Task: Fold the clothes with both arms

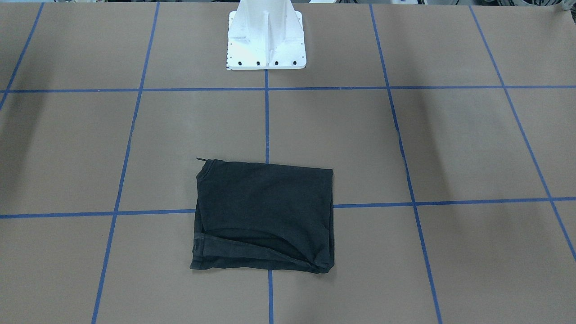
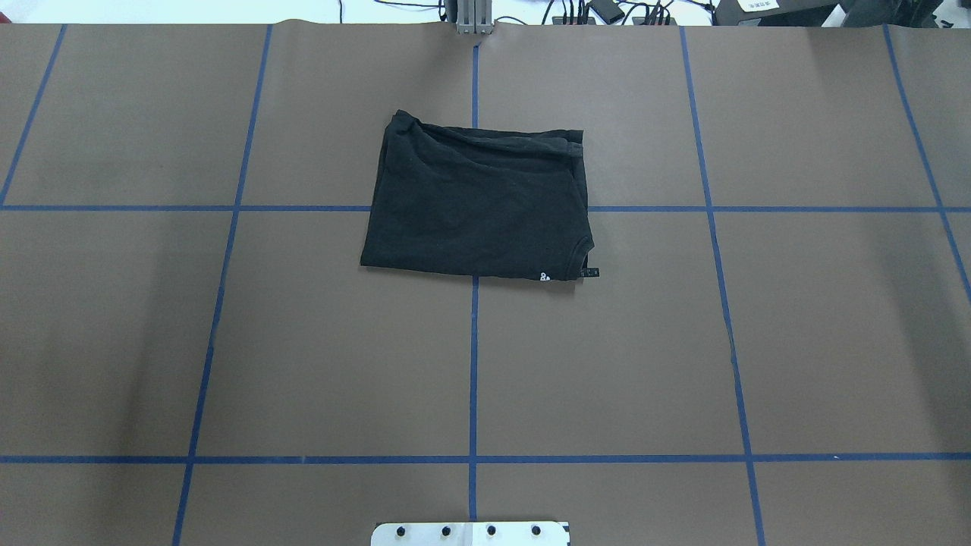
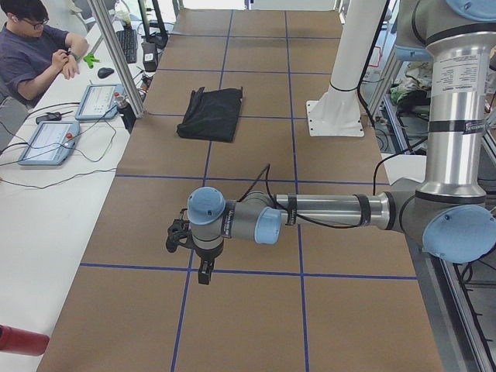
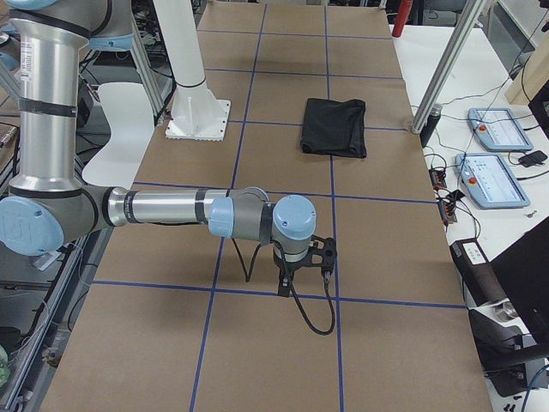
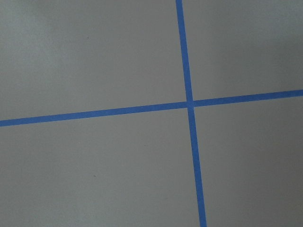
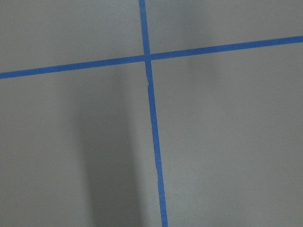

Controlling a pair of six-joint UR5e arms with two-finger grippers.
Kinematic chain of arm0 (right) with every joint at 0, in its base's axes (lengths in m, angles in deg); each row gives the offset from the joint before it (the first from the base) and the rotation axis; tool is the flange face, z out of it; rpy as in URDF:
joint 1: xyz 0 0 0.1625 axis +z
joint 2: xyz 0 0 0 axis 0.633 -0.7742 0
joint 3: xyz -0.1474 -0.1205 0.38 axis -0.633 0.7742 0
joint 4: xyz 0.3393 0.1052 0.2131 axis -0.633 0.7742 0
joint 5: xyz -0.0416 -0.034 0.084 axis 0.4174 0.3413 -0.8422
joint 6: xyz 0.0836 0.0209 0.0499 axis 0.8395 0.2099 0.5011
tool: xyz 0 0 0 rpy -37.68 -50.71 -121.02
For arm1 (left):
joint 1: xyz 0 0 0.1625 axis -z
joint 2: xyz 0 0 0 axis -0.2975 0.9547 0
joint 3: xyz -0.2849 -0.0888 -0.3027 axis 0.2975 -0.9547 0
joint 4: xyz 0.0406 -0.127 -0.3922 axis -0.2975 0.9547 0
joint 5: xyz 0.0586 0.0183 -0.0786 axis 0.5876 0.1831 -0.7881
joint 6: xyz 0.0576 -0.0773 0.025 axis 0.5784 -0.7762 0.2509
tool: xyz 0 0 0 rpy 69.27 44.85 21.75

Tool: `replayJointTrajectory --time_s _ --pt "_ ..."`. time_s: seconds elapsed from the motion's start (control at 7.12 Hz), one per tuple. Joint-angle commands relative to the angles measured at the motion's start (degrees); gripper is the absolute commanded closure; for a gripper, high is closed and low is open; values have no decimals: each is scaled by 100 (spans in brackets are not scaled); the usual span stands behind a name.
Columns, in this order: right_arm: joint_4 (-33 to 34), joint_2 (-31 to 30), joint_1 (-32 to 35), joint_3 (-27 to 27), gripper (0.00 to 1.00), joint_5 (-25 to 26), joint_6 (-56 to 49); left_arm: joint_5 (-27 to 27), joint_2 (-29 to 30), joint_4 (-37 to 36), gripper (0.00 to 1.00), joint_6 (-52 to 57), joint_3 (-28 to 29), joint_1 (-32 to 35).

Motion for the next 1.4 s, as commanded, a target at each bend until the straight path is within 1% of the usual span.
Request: replayJointTrajectory --time_s 0.0,0.14,0.56,0.7,1.26 --pt "-7 1 0 -84 0 368 10 0 8 7 0 9 25 0" --pt "-7 53 0 -111 0 475 19 0 8 7 0 10 17 0" --pt "-7 229 0 -138 0 476 19 9 34 182 0 -17 -79 -9" --pt "-7 247 0 -155 0 468 19 35 182 113 0 -25 -132 -9" --pt "-42 239 -17 -173 0 415 19 70 175 121 0 -17 -133 0"
